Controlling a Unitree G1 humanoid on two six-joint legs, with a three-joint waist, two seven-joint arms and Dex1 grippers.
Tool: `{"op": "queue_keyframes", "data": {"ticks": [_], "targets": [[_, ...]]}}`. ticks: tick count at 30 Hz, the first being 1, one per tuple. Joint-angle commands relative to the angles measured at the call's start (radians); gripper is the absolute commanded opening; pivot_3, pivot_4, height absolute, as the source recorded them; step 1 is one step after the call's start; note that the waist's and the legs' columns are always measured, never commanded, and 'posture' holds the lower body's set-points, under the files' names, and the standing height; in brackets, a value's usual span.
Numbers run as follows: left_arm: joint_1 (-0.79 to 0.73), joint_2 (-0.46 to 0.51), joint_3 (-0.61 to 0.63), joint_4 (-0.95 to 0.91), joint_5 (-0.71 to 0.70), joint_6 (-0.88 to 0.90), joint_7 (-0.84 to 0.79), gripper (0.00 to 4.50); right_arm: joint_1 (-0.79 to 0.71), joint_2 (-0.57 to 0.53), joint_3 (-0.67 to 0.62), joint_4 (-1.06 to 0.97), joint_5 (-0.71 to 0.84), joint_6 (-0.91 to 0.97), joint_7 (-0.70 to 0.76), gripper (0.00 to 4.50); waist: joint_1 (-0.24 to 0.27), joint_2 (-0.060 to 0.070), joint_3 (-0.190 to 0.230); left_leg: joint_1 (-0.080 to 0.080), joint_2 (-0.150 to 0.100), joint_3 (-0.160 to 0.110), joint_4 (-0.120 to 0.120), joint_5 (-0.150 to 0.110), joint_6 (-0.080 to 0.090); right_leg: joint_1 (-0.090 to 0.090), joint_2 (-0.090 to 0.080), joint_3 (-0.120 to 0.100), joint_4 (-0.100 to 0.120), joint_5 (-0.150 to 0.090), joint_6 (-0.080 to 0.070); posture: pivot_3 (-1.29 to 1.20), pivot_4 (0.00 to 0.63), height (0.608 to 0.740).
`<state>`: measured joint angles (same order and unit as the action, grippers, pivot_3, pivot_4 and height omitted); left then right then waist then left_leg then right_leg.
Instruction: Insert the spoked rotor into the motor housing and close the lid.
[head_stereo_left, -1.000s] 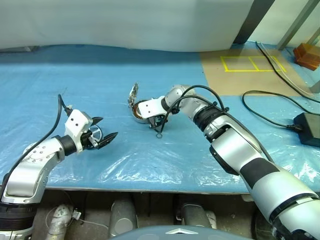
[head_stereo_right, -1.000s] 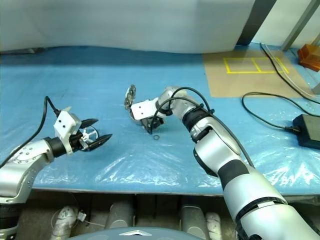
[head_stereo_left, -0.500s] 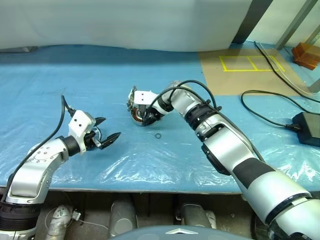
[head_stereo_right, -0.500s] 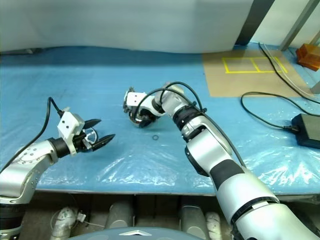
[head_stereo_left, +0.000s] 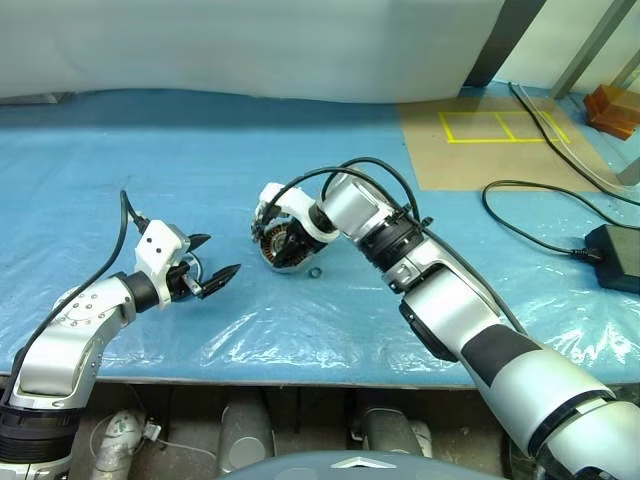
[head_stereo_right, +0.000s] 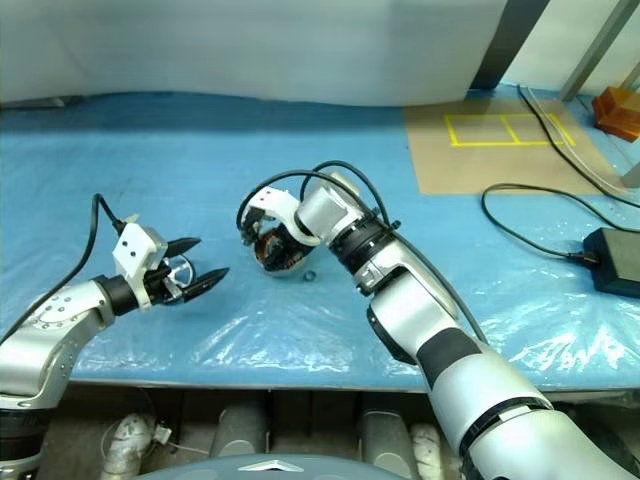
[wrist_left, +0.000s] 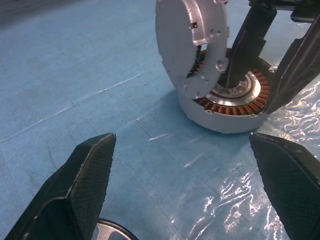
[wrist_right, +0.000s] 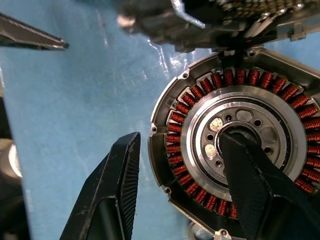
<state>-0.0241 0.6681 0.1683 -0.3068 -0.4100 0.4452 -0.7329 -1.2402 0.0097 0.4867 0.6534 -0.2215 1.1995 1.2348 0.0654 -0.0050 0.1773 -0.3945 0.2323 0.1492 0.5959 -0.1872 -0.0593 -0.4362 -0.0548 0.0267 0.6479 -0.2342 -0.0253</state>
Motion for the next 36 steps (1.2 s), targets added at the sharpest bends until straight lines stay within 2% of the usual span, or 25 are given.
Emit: {"op": "queue_keyframes", "data": {"ticks": [1,6,13,16,19,25,28,32,34,36], "targets": [[0.002,0.001,0.028,-0.030,-0.003,-0.013,0.011,4.50,-0.061,0.072,-0.064,0.058,0.070,0.107,-0.090,2.54,-0.001,0.000,0.000,0.000,0.000,0.000,0.000,0.000,0.000,0.000,0.000,0.000,0.000,0.000,0.000,0.00,0.150,0.740],[0.012,0.002,0.036,-0.038,-0.007,-0.013,0.019,4.50,-0.135,0.166,-0.278,0.259,0.135,0.086,-0.345,2.54,-0.002,0.000,0.000,0.000,0.000,0.000,-0.001,0.000,-0.001,0.000,0.000,0.000,0.000,0.000,0.000,0.00,0.150,0.740],[0.042,0.013,0.071,-0.054,-0.021,-0.005,0.016,4.50,-0.224,0.210,-0.511,0.409,0.260,0.067,-0.605,2.54,0.003,0.001,0.001,0.001,0.000,0.000,-0.001,0.000,-0.001,0.000,0.000,0.000,0.001,0.000,0.000,0.00,0.150,0.740],[0.039,0.008,0.059,-0.060,-0.021,0.001,0.016,4.50,-0.276,0.234,-0.611,0.436,0.343,0.073,-0.666,2.54,0.003,0.002,0.001,0.001,0.000,0.000,-0.001,0.000,-0.001,0.000,0.000,0.000,0.001,0.000,0.000,0.00,0.150,0.740],[0.029,0.002,0.043,-0.065,-0.026,0.007,0.012,4.50,-0.310,0.240,-0.639,0.444,0.387,0.095,-0.684,2.54,0.002,0.003,0.002,0.000,0.000,0.000,-0.001,0.000,-0.001,-0.002,0.000,0.000,0.001,0.000,0.000,0.00,0.150,0.740],[0.007,0.006,0.038,-0.049,-0.025,0.010,0.006,4.50,-0.339,0.226,-0.642,0.432,0.448,0.147,-0.697,2.54,0.004,0.003,0.002,-0.002,0.000,0.000,-0.001,-0.001,-0.002,-0.003,0.001,0.000,-0.001,0.002,0.004,0.00,0.150,0.740],[0.000,0.007,0.034,-0.047,-0.024,0.012,0.002,4.50,-0.351,0.210,-0.607,0.388,0.486,0.188,-0.632,2.54,0.004,0.003,0.002,-0.005,0.000,0.000,-0.001,-0.001,-0.002,-0.004,0.000,-0.001,-0.003,0.002,0.005,0.00,0.150,0.740],[-0.006,0.011,0.036,-0.047,-0.025,0.018,-0.007,4.50,-0.274,0.126,-0.367,0.170,0.546,0.238,-0.412,2.54,0.003,0.003,0.002,-0.007,0.000,-0.001,-0.002,-0.001,-0.002,-0.004,0.001,-0.003,-0.004,0.002,0.005,0.00,0.150,0.740],[-0.006,0.013,0.039,-0.048,-0.025,0.022,-0.010,4.50,-0.201,0.026,-0.230,-0.032,0.601,0.213,-0.267,2.54,0.006,0.002,0.001,-0.006,0.001,-0.002,-0.002,-0.001,-0.002,-0.004,0.001,-0.003,-0.005,0.003,0.005,0.00,0.150,0.740],[-0.002,0.015,0.040,-0.056,-0.029,0.026,-0.015,4.50,-0.136,-0.078,-0.152,-0.208,0.650,0.162,-0.145,2.54,0.021,0.002,0.001,-0.006,0.000,-0.003,-0.002,-0.001,-0.002,-0.002,0.000,-0.005,-0.006,0.003,0.006,0.00,0.150,0.740]]}}
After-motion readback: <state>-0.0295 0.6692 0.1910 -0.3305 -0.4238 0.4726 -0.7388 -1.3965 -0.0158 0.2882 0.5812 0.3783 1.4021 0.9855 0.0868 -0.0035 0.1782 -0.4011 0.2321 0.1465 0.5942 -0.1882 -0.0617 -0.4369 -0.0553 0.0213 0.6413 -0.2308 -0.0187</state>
